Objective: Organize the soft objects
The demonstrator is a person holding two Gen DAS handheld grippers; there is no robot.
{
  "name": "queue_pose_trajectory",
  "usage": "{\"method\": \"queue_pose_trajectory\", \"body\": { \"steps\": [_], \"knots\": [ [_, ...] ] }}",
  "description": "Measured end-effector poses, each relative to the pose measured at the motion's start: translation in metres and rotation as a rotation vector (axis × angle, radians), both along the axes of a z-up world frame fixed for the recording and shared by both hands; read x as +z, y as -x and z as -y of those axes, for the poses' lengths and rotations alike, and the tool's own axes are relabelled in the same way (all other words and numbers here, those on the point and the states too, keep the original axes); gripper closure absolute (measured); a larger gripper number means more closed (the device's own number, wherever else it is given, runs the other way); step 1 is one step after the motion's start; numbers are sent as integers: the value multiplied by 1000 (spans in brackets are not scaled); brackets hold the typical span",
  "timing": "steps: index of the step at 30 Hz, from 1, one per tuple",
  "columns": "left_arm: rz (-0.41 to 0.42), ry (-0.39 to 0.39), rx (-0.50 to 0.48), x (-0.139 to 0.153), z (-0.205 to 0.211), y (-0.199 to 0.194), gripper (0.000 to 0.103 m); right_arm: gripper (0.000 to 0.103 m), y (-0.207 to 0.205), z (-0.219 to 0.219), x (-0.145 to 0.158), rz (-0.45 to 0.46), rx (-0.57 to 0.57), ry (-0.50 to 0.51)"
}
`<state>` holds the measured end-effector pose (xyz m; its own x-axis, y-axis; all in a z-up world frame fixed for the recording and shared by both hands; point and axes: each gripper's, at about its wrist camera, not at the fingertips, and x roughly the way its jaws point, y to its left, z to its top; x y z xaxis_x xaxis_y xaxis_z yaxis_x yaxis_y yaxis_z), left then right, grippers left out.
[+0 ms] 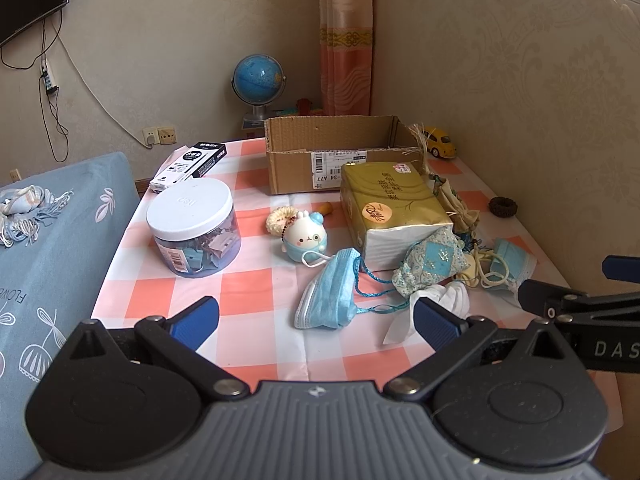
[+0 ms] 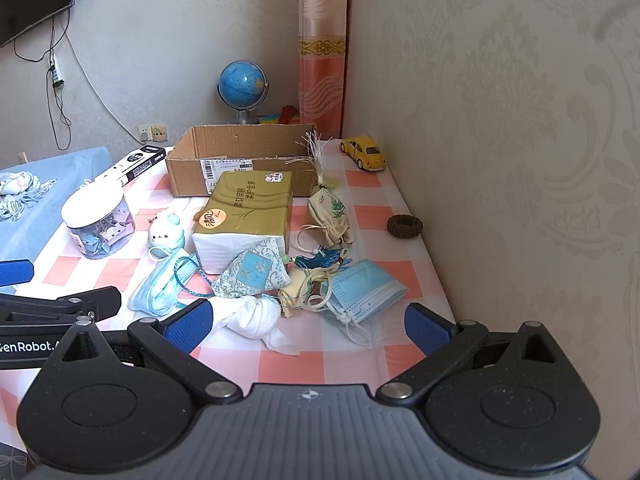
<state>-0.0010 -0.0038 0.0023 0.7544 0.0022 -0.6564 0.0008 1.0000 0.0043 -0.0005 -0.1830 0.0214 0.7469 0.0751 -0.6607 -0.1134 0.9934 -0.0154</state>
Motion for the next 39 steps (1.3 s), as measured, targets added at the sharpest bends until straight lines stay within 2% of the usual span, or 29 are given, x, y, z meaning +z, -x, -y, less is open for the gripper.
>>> {"method": "queue_pose_trajectory", "body": {
  "steps": [28, 39],
  "knots": [
    [5, -10, -23, -3, 6, -8, 0, 0, -3, 2, 0, 25, 16, 2],
    [58, -40, -79, -5, 5, -12, 0, 0, -6, 6, -4, 59, 44, 10]
  ]
}}
